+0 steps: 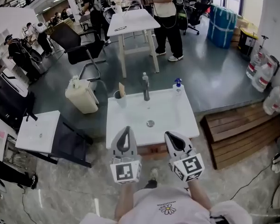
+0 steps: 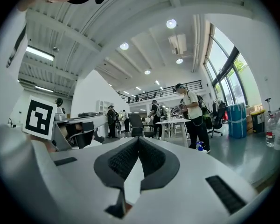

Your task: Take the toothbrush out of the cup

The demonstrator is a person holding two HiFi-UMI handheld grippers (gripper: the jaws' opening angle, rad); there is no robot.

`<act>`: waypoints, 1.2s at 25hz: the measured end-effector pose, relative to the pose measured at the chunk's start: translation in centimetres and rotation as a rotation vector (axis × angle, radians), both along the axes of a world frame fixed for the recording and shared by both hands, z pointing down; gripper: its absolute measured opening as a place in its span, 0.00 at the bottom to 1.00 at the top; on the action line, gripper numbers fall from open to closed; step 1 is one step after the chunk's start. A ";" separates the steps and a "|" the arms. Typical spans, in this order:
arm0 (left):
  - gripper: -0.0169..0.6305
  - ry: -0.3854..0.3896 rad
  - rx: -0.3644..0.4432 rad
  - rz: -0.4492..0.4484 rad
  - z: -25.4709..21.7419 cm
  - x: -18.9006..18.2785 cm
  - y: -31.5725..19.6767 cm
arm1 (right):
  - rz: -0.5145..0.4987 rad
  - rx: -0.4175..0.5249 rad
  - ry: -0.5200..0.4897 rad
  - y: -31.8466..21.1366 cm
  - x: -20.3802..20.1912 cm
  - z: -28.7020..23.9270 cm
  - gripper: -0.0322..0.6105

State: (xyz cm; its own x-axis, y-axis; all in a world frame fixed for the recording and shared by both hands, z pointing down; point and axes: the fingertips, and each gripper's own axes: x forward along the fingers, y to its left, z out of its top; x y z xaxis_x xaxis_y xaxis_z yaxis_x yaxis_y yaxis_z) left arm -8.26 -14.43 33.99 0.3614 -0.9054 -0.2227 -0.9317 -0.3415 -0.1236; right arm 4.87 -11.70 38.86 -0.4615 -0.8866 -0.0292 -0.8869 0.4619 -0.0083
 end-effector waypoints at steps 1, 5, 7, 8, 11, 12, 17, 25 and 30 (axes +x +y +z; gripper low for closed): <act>0.05 0.005 -0.005 0.001 -0.1 -0.5 -1.5 | 0.000 -0.001 0.002 -1.6 -0.5 -0.2 0.07; 0.05 0.001 -0.022 -0.008 0.2 -2.9 -7.0 | 0.014 -0.016 0.030 -7.7 -2.3 -0.2 0.07; 0.05 0.003 -0.035 -0.019 0.6 -4.3 -9.5 | 0.028 -0.022 0.040 -10.4 -3.0 -0.1 0.07; 0.05 0.009 -0.040 -0.024 0.8 -5.1 -10.7 | 0.034 -0.023 0.040 -11.6 -3.2 -0.1 0.07; 0.05 0.024 -0.045 -0.042 1.3 -7.3 -13.5 | 0.053 -0.019 0.039 -14.4 -3.9 -0.3 0.07; 0.05 0.030 -0.044 -0.051 1.1 -7.9 -14.1 | 0.058 -0.016 0.042 -15.2 -4.1 -0.4 0.07; 0.05 0.064 -0.052 -0.071 0.6 -8.9 -15.8 | 0.062 -0.016 0.062 -17.5 -4.6 -1.0 0.07; 0.05 0.046 -0.038 -0.122 0.2 -8.4 -17.3 | 0.036 0.076 0.069 -20.3 -4.6 -3.1 0.07; 0.05 0.059 -0.007 -0.166 -0.9 -8.0 -17.9 | -0.002 0.111 0.038 -20.7 -4.1 -3.9 0.07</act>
State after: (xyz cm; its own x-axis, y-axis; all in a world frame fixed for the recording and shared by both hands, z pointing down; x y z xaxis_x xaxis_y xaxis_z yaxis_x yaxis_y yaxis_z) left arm -16.25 -32.34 33.14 0.1937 -0.9530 -0.2328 -0.9809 -0.1833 -0.0657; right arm 0.73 -32.35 34.92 -0.4657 -0.8782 -0.1090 -0.8848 0.4597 0.0766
